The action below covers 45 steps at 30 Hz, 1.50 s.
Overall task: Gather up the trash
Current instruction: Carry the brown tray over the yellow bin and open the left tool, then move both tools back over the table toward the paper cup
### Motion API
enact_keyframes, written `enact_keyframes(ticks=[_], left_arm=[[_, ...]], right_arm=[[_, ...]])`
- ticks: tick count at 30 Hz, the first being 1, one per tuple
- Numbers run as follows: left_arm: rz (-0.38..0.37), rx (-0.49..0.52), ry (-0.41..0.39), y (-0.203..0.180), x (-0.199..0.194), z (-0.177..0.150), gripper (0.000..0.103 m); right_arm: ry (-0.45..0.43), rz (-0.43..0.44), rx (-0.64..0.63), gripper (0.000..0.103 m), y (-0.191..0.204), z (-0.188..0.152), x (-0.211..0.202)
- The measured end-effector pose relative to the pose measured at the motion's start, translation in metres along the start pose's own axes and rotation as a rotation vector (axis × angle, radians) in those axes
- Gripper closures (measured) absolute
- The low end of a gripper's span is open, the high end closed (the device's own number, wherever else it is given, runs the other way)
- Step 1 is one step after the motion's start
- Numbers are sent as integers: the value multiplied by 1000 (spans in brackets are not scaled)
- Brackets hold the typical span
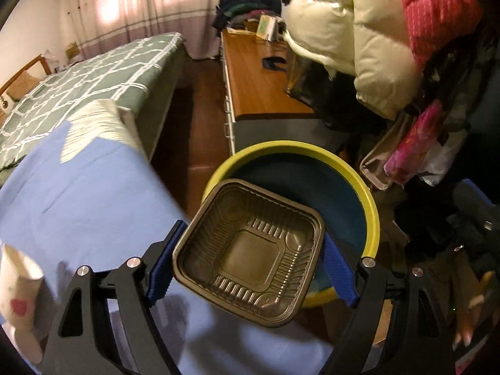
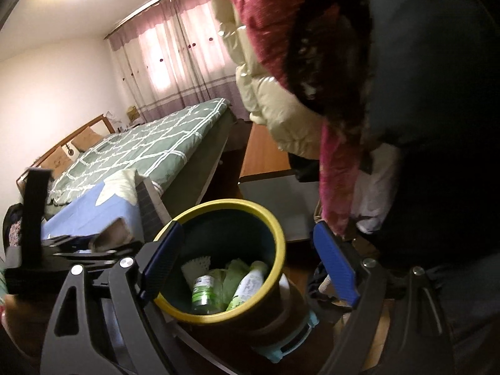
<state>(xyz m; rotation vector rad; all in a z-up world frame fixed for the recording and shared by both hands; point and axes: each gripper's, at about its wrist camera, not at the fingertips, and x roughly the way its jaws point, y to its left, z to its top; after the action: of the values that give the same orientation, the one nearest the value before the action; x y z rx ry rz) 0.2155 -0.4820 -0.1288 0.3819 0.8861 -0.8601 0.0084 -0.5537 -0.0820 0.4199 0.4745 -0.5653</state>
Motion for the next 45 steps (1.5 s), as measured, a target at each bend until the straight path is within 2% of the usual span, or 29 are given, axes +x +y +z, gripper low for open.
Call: enact_keyframes(ticks=[4, 7, 8, 11, 16, 24, 29, 35, 41, 45], left_arm=[[-11, 2, 26, -11, 23, 12, 22], [-21, 6, 41, -19, 38, 20, 15], [-19, 5, 41, -19, 39, 20, 11], [-16, -15, 27, -15, 36, 21, 10], [2, -70, -10, 10, 8, 8, 10], [83, -187, -151, 75, -83, -39, 8], [188, -299, -225, 132, -139, -82, 7], [353, -459, -287, 208, -192, -146, 7], [470, -572, -307, 269, -218, -200, 7], [521, -623, -312, 300, -223, -228, 7]], right_arm=[[-10, -9, 8, 21, -8, 2, -4], [-8, -16, 15, 21, -12, 1, -4], [-7, -17, 18, 21, -12, 1, -3], [-4, -19, 20, 21, -13, 1, -3], [10, -5, 11, 21, -5, -1, 2], [66, 47, -32, 20, 21, -9, 17], [103, 102, -99, 20, 57, -16, 26], [137, 219, -203, 19, 122, -23, 34], [171, 347, -332, 19, 202, -33, 41], [194, 432, -424, 19, 254, -40, 45]])
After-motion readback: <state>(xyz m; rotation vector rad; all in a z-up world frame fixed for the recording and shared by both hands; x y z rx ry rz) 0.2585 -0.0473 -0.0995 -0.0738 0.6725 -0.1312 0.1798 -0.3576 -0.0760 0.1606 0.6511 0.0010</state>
